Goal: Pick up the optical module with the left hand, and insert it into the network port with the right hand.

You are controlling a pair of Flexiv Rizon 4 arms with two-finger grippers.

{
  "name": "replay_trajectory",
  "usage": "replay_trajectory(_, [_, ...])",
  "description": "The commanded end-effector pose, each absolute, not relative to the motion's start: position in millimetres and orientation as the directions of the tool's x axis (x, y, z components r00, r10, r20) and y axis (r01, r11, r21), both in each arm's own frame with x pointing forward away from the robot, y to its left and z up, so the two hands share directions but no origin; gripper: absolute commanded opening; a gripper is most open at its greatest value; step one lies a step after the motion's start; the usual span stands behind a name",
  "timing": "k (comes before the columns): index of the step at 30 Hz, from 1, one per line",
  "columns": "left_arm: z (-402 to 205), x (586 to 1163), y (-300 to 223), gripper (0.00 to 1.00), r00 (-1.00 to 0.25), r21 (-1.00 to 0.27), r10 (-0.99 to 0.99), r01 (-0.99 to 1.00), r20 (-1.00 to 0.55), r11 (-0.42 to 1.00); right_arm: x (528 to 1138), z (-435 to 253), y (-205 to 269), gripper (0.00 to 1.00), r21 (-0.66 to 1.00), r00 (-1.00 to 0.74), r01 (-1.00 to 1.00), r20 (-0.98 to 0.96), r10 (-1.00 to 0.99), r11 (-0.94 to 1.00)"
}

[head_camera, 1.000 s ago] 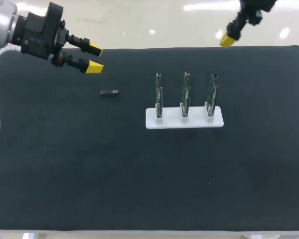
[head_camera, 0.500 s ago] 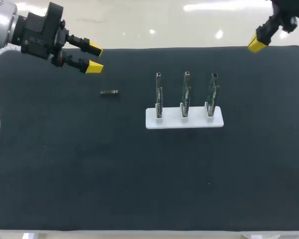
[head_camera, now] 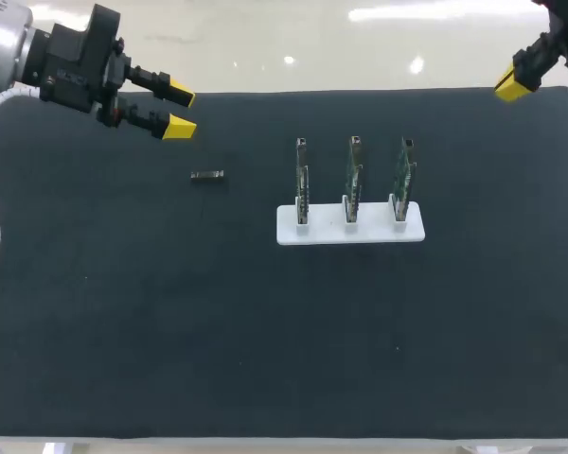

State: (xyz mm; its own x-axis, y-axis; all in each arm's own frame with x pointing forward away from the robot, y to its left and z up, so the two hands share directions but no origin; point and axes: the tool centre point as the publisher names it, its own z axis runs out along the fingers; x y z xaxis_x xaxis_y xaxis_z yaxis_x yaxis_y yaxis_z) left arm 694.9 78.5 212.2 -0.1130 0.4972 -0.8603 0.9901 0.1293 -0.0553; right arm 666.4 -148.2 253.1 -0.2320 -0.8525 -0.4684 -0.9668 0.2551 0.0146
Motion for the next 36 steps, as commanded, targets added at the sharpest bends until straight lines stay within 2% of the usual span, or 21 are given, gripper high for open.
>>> replay_trajectory(1, [212.4, 695.8, 77.8, 1.0, -0.115, -0.057, 0.501, 0.99, -0.858, 0.129, 666.4, 252.7, -147.7, 1.0, 0.014, -0.232, -0.967, -0.469, -0.852, 0.256])
replay_trajectory(7, [212.4, 695.8, 77.8, 1.0, -0.115, -0.057, 0.501, 0.99, -0.858, 0.129, 666.4, 252.7, -147.7, 1.0, 0.014, -0.232, -0.967, -0.469, -0.852, 0.256])
replay_trajectory(13, [207.4, 726.9, 85.3, 1.0, -0.077, -0.044, 0.696, 0.997, -0.714, 0.065, 666.4, 252.7, -147.7, 1.0, 0.014, -0.232, -0.967, -0.469, -0.852, 0.256])
replay_trajectory(20, [206.2, 766.0, 117.0, 1.0, -0.107, -0.041, 0.789, 0.994, -0.605, 0.103, 666.4, 252.7, -147.7, 1.0, 0.014, -0.232, -0.967, -0.469, -0.852, 0.256])
replay_trajectory(36, [164.9, 793.8, 116.7, 1.0, -0.038, 0.071, 0.975, 0.996, -0.217, 0.055, 666.4, 252.7, -147.7, 1.0, 0.014, -0.232, -0.967, -0.469, -0.852, 0.256])
